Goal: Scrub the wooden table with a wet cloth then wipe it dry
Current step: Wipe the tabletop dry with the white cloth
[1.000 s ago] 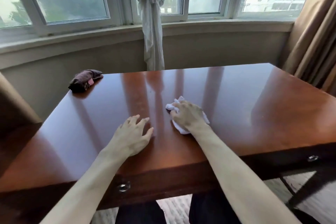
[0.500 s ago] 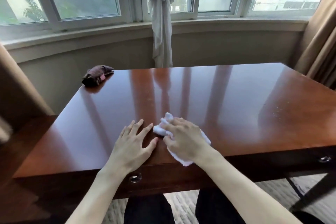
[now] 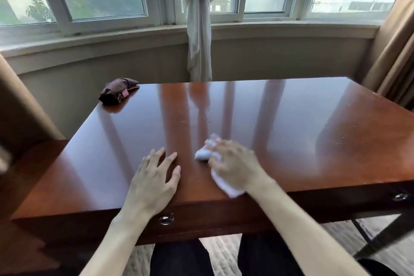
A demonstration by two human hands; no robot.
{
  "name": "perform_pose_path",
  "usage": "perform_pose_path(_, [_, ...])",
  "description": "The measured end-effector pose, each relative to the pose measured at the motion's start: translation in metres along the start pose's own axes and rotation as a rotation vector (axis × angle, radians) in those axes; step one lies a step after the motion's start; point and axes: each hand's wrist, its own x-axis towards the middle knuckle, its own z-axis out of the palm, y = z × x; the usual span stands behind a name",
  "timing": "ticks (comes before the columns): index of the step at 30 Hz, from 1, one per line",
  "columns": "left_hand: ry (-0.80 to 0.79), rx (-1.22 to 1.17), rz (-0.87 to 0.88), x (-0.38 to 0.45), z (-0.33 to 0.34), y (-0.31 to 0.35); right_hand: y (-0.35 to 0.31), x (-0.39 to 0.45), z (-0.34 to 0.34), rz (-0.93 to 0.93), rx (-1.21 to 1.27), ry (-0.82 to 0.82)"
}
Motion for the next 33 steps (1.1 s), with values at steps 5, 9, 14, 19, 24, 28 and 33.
perform_pose_path(5, [0.008,0.033,-0.041,-0.001,-0.001,0.008,0.029,0.052,-0.001,0.336,-0.132,0.040])
perform_pose_path(9, [-0.013,0.072,-0.032,0.003,-0.002,0.008,-0.028,0.018,0.006,-0.139,0.088,-0.081])
perform_pose_path(14, [-0.001,0.028,-0.103,0.028,-0.012,0.001,0.040,0.090,-0.001,0.296,-0.022,-0.028])
perform_pose_path(19, [-0.078,0.179,-0.179,0.100,-0.009,-0.024,0.017,0.129,0.026,-0.116,0.010,-0.188])
perform_pose_path(24, [-0.108,0.214,-0.244,0.134,0.001,-0.049,0.068,0.212,0.026,-0.006,0.018,-0.170])
perform_pose_path(28, [-0.097,0.230,-0.243,0.134,0.006,-0.053,0.082,0.296,0.042,0.055,-0.028,-0.135])
perform_pose_path(33, [-0.096,0.239,-0.243,0.133,0.007,-0.054,0.081,0.343,0.057,0.026,-0.081,-0.169])
